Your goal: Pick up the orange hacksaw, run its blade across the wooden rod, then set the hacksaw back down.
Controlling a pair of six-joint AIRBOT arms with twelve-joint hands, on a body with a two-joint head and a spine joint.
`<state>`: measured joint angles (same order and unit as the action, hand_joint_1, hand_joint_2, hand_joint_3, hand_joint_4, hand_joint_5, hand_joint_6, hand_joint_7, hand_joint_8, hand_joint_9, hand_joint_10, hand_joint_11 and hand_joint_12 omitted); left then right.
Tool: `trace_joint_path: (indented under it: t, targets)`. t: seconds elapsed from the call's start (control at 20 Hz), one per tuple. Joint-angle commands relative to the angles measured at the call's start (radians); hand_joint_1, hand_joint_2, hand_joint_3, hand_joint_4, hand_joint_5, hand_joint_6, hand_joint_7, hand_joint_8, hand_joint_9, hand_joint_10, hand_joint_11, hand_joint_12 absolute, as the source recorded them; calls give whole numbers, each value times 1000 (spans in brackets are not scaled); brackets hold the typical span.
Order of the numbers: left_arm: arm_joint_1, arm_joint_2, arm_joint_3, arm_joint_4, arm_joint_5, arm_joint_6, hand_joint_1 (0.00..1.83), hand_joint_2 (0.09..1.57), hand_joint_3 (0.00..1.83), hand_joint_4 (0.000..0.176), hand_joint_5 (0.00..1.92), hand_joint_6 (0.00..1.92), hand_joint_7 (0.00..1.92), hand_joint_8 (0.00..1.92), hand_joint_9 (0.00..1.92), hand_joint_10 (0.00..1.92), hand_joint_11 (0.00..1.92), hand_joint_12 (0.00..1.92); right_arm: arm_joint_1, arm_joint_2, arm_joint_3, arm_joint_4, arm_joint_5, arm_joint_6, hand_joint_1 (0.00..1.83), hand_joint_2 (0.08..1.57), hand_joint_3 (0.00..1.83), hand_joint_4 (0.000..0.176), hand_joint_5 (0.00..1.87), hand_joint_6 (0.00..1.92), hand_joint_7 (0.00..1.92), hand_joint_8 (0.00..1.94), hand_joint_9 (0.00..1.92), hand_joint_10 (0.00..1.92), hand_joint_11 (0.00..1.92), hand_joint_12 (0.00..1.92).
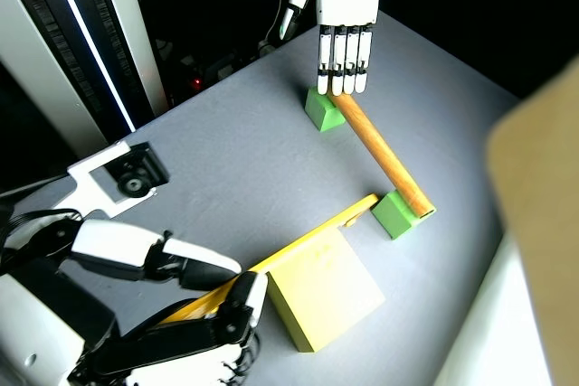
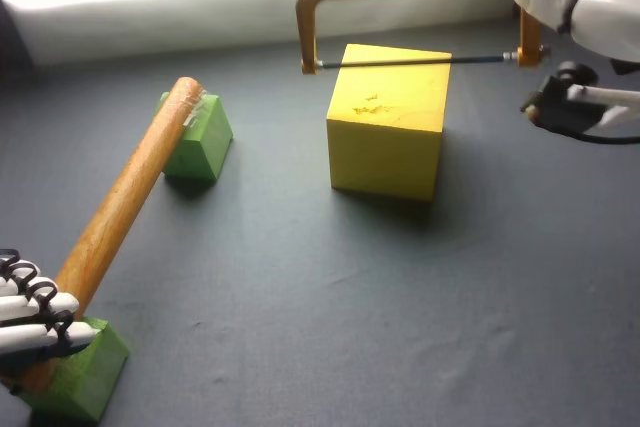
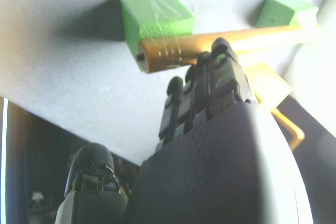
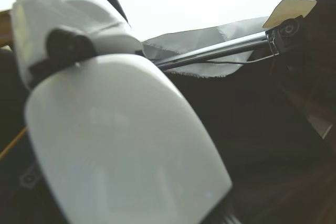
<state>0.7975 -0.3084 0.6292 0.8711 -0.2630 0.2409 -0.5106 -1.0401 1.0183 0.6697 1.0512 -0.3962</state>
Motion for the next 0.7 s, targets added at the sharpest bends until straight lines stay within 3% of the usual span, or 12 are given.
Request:
trace_joint_path:
  t: [0.0,0.5,0.55,0.65]
  targets:
    - [-11,0,6,-13,-33,0,0,1205,0,0,21,0,0,0,0,0,0,30,21,-1,1,-25,136,-13,1232,1142,1,0,903,963,971,1195,919,1024,720,1415]
    - [-12,-1,4,-13,-34,0,0,1210,1,0,43,4,22,3,0,0,9,43,72,-150,28,33,220,-108,1226,1157,0,0,877,1002,942,1243,863,1099,670,1498]
    - [-12,-1,4,-13,-34,0,0,1208,0,0,49,6,34,7,4,2,7,46,78,-171,33,33,221,-121,1357,1163,1,0,830,1013,890,1225,829,1369,678,1498]
    - [-12,-2,4,-13,-34,0,0,1209,0,0,49,5,32,5,0,0,1,46,86,-202,40,33,222,-142,1236,1150,0,0,887,977,952,1232,861,1137,677,1506]
